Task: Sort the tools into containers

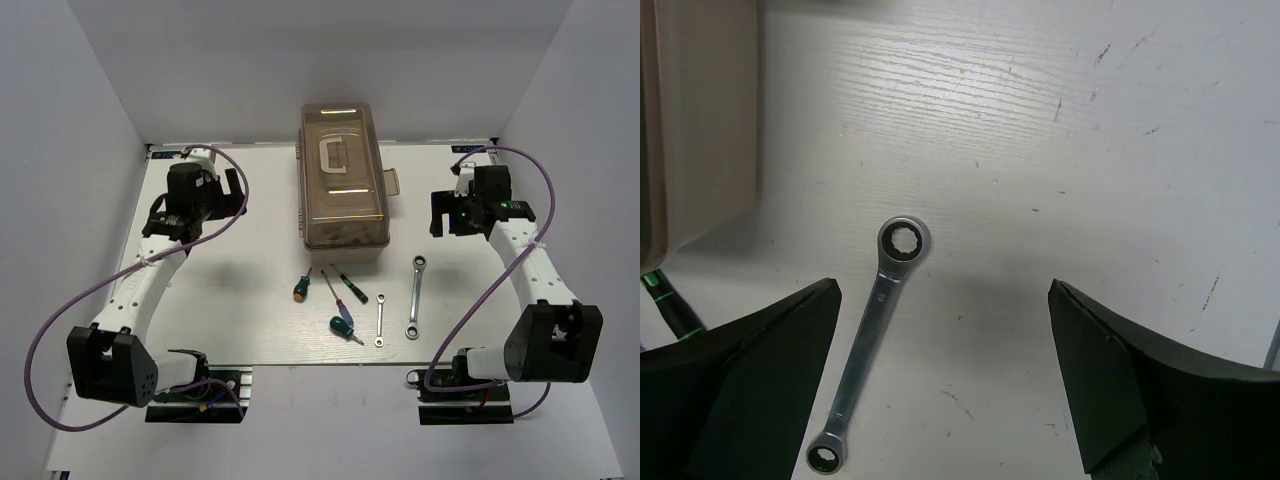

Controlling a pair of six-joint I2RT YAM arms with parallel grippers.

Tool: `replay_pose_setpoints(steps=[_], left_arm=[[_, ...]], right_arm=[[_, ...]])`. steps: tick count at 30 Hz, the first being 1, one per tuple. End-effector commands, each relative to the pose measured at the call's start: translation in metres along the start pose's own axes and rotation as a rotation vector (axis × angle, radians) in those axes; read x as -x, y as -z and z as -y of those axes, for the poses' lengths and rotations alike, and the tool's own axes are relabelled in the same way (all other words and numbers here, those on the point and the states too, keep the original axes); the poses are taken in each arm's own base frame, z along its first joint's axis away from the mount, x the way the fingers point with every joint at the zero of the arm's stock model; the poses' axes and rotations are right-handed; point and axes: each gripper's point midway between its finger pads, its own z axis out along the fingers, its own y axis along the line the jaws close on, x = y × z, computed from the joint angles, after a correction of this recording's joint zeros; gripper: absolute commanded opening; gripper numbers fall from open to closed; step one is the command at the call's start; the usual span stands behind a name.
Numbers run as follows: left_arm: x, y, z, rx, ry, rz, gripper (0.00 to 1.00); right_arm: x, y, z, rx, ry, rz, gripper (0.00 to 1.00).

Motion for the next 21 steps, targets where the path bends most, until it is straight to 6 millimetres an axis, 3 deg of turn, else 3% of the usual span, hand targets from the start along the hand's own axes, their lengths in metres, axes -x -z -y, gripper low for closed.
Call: replay_pose_setpoints(steps=[1, 4, 5, 7, 8, 9, 10, 11, 12, 14, 15, 16, 18, 19, 20, 21], left_arm=[[0.03, 0.019, 0.007, -0.007, 0.057, 0.075, 1.0], [0.035, 0.022, 0.024, -0.097, 0.054, 0.062, 1.0], [0.041, 0.025, 0.03, -0.124, 0.052, 0.071, 1.0], [0.042, 0.026, 0.042, -0.196, 0.039, 0.057, 1.0], [0.042, 0.024, 0.045, -0.212, 0.038, 0.05, 0.97], [0.048, 0.027, 0.049, -0.229, 0.036, 0.062, 0.97], [0.047, 0.029, 0.054, -0.257, 0.034, 0.055, 0.96], [0.048, 0.028, 0.056, -0.267, 0.024, 0.053, 0.87], [0.051, 0.03, 0.059, -0.281, 0.022, 0.059, 0.73], [0.055, 0.032, 0.061, -0.292, 0.02, 0.066, 0.28], [0.053, 0.029, 0.06, -0.29, 0.021, 0.057, 0.0], [0.055, 0.028, 0.064, -0.304, 0.034, 0.053, 0.0], [0.055, 0.027, 0.068, -0.329, 0.043, 0.042, 0.0], [0.062, 0.027, 0.075, -0.361, 0.039, 0.051, 0.0], [0.063, 0.026, 0.078, -0.381, 0.037, 0.048, 0.0], [0.065, 0.026, 0.083, -0.403, 0.044, 0.04, 0.25]], right_arm=[[0.019, 0.006, 0.003, -0.013, 0.002, 0.069, 0.9], [0.018, 0.009, -0.006, 0.059, 0.082, 0.07, 0.9], [0.018, 0.011, -0.007, 0.082, 0.18, 0.074, 0.9], [0.021, 0.019, -0.019, 0.162, 0.265, 0.087, 0.81], [0.031, 0.023, -0.018, 0.152, 0.27, 0.109, 0.73], [0.044, 0.027, -0.016, 0.134, 0.278, 0.147, 0.54], [0.051, 0.031, -0.015, 0.118, 0.27, 0.172, 0.49], [0.061, 0.035, -0.012, 0.098, 0.278, 0.2, 0.39], [0.069, 0.038, -0.011, 0.095, 0.305, 0.221, 0.0], [0.082, 0.046, -0.016, 0.112, 0.323, 0.263, 0.0], [0.084, 0.047, -0.02, 0.131, 0.334, 0.27, 0.0], [0.101, 0.058, -0.035, 0.202, 0.359, 0.331, 0.0], [0.113, 0.061, -0.054, 0.291, 0.343, 0.359, 0.02], [0.142, 0.086, -0.072, 0.365, 0.36, 0.446, 0.37], [0.146, 0.075, -0.084, 0.414, 0.355, 0.422, 0.52], [0.165, 0.091, -0.095, 0.454, 0.35, 0.466, 0.67]])
